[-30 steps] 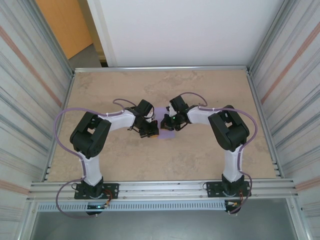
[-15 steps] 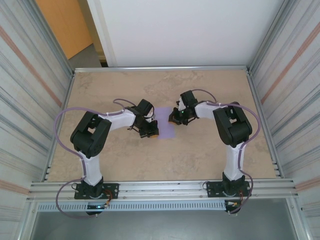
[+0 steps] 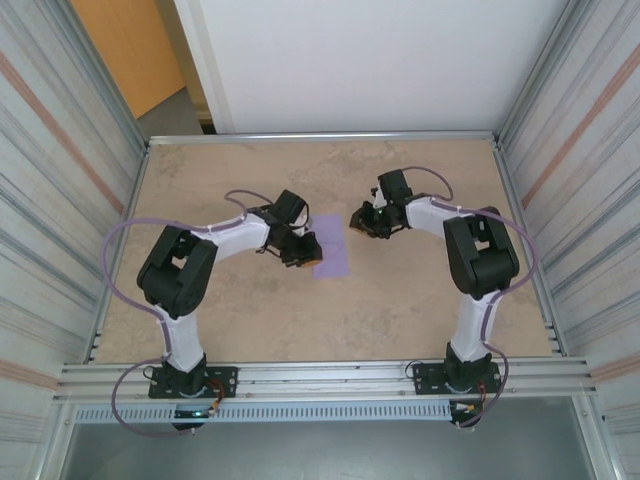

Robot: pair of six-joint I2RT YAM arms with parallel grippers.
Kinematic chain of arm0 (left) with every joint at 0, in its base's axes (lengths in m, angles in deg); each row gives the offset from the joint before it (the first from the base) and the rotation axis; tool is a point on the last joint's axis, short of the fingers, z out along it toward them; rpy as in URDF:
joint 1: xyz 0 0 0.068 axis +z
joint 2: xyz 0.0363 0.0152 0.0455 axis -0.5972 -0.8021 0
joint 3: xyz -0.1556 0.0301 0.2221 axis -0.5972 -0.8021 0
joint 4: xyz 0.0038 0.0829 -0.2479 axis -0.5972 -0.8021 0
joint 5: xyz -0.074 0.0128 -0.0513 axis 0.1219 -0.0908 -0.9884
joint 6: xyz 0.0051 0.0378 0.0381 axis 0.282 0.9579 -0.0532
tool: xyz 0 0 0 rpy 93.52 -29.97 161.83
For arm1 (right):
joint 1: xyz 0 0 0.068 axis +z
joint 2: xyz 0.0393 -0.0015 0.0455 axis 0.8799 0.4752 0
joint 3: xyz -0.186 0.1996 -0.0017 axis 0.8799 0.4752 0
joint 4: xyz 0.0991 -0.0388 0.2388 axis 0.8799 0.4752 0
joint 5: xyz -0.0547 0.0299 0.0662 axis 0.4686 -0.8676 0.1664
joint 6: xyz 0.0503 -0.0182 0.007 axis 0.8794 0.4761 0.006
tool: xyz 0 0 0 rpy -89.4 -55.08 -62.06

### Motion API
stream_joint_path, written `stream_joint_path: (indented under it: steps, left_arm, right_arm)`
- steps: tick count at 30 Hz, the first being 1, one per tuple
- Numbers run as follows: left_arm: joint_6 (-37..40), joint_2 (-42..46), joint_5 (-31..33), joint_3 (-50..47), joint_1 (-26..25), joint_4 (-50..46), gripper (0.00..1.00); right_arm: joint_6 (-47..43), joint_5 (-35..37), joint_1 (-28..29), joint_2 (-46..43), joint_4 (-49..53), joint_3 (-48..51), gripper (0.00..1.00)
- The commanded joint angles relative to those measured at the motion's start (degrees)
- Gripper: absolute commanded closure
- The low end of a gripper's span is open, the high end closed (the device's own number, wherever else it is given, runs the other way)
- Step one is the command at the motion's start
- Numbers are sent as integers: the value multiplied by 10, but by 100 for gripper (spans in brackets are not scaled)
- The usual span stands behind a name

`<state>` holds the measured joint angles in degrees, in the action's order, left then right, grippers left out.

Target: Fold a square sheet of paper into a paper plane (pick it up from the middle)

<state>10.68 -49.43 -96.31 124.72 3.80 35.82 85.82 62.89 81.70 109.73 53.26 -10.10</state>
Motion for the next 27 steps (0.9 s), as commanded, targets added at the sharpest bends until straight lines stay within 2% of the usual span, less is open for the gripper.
stream_joint_path:
  steps: [1,5,11,27]
  left_arm:
    - [-13,19,-5,17,16,35,80]
    - [-13,-8,-9,30,26,49,79]
    - [-17,-49,-2,39,31,59,79]
    - [-27,-83,16,14,41,53,79]
  right_arm:
    - [54,-37,13,-31,-24,38,71]
    - [98,-60,35,-31,-55,63,67]
    - [130,-65,62,-3,-72,59,67]
    - [140,-53,67,27,-57,50,70]
